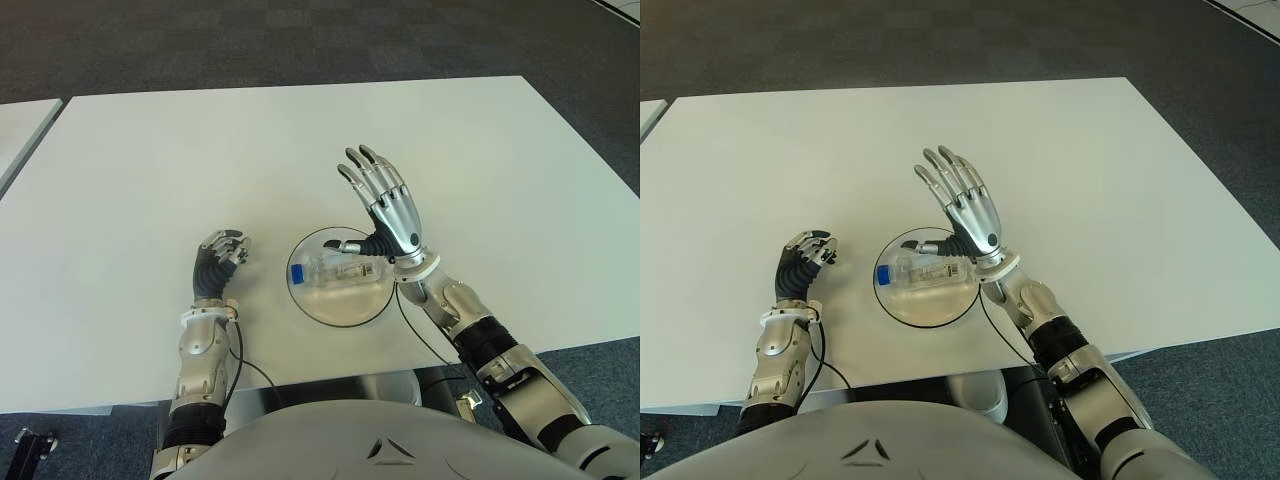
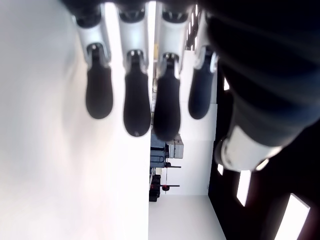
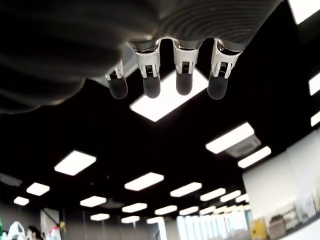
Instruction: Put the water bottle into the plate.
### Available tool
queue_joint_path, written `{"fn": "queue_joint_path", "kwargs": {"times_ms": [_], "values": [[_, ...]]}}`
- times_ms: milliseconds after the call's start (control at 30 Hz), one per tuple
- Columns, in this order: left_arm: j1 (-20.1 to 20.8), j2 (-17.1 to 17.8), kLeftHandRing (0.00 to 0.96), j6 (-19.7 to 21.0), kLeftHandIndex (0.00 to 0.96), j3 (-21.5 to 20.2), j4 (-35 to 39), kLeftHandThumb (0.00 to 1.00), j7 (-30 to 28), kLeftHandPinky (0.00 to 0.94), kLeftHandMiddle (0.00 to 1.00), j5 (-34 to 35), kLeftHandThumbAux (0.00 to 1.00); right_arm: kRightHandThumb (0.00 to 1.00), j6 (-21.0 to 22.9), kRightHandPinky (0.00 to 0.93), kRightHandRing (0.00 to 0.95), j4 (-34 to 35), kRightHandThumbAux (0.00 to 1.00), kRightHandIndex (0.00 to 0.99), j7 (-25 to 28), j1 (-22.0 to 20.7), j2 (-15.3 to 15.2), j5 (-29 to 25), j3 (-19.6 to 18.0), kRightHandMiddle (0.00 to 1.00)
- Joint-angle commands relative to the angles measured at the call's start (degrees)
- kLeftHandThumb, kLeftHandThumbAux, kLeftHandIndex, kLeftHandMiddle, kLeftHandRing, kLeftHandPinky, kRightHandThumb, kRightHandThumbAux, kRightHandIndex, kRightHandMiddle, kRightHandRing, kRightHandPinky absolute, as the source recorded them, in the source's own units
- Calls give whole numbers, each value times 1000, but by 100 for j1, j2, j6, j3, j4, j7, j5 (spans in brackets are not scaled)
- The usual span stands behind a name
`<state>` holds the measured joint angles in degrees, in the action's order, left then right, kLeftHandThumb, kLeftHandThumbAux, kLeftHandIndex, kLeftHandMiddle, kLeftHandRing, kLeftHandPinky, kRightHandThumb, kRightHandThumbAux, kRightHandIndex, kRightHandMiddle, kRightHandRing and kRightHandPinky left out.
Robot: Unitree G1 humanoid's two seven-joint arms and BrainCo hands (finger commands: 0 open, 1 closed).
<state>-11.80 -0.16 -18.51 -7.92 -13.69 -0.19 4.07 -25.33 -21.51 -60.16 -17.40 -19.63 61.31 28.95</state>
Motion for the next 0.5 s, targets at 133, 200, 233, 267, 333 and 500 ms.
{"fn": "queue_joint_path", "kwargs": {"times_ms": [133, 200, 233, 267, 333, 500], "values": [[-56, -33, 591, 178, 434, 20, -115, 706, 61, 580, 607, -32, 710, 325, -931, 0, 0, -869, 298, 0, -1574, -313, 202, -213, 14, 0], [-57, -35, 591, 181, 434, 19, -111, 706, 58, 580, 607, -29, 711, 348, -1111, 0, 0, -1083, 315, 0, -1837, -321, 243, -272, 8, 0], [-58, -35, 591, 183, 434, 19, -109, 706, 56, 581, 607, -26, 711, 353, -1189, 0, 0, -1159, 322, 0, -1947, -336, 276, -308, -8, 0], [-59, -36, 591, 186, 434, 18, -106, 706, 51, 581, 607, -19, 710, 362, -1266, 0, 0, -1182, 331, 0, -2046, -360, 357, -399, -65, 0], [-63, -35, 593, 182, 434, 17, -99, 706, 32, 585, 609, -1, 711, 362, -1620, 0, 0, -1259, 389, 0, -2465, -477, 359, -633, -311, 0], [-65, -22, 598, 161, 434, 19, -104, 705, 16, 590, 614, -3, 711, 315, -2413, 6, 0, -1123, 577, 0, -2101, -272, 315, -1594, -792, 0]]}}
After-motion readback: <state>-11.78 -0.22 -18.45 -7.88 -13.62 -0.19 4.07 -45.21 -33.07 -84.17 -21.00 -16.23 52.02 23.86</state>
